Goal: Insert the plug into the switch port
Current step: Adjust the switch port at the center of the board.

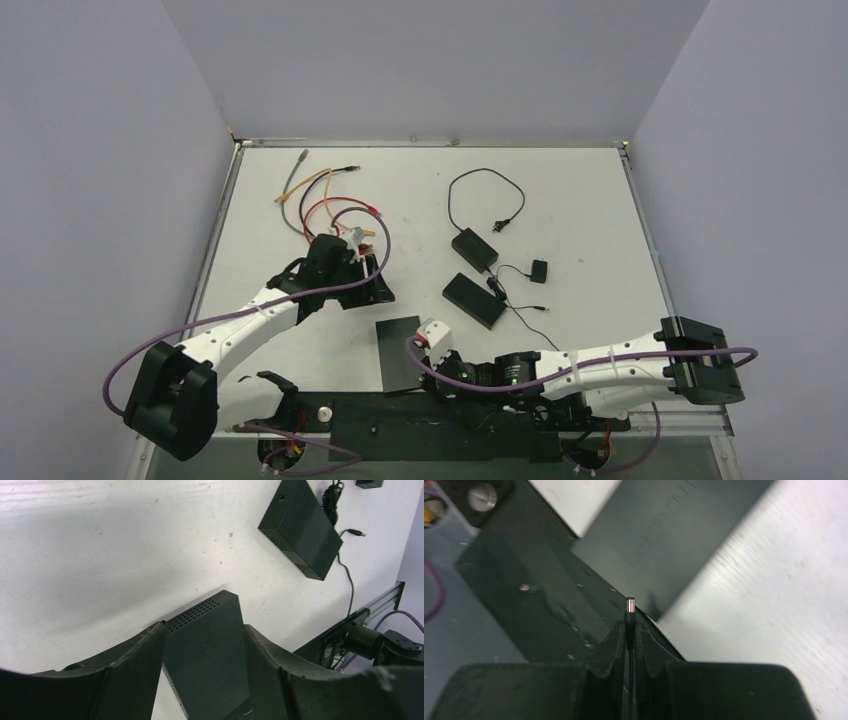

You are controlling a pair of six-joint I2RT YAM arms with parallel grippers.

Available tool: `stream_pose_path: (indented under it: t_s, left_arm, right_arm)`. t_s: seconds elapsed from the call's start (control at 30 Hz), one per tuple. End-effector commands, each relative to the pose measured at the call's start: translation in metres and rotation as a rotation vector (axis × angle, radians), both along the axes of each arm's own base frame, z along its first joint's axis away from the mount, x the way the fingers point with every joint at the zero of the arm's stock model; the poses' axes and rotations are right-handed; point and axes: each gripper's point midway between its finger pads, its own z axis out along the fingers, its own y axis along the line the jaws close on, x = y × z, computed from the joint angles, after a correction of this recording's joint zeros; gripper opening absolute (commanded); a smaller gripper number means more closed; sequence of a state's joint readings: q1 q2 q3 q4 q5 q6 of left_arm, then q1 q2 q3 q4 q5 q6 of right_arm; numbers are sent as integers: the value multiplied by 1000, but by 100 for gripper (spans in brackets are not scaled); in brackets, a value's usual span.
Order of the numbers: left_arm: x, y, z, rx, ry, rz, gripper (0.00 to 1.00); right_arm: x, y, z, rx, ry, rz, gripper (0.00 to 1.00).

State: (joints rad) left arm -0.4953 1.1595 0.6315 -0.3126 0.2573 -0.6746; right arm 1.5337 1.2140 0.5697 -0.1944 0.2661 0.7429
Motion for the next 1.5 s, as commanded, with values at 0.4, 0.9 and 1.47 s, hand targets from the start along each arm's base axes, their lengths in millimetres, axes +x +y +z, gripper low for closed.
stream_pose_path:
  t_s: [0.4, 0.9, 1.47]
  left_arm:
    - [36, -6, 59, -6, -120, 29, 54]
    - [35, 55, 83, 78, -197, 258, 54]
    - [33, 61, 82, 58, -211, 270, 55]
  right_arm:
    - [-15, 131, 50, 72, -140, 289, 0]
    - [-8, 143, 0, -57, -78, 249, 0]
    - [23, 72, -35, -217, -72, 69, 0]
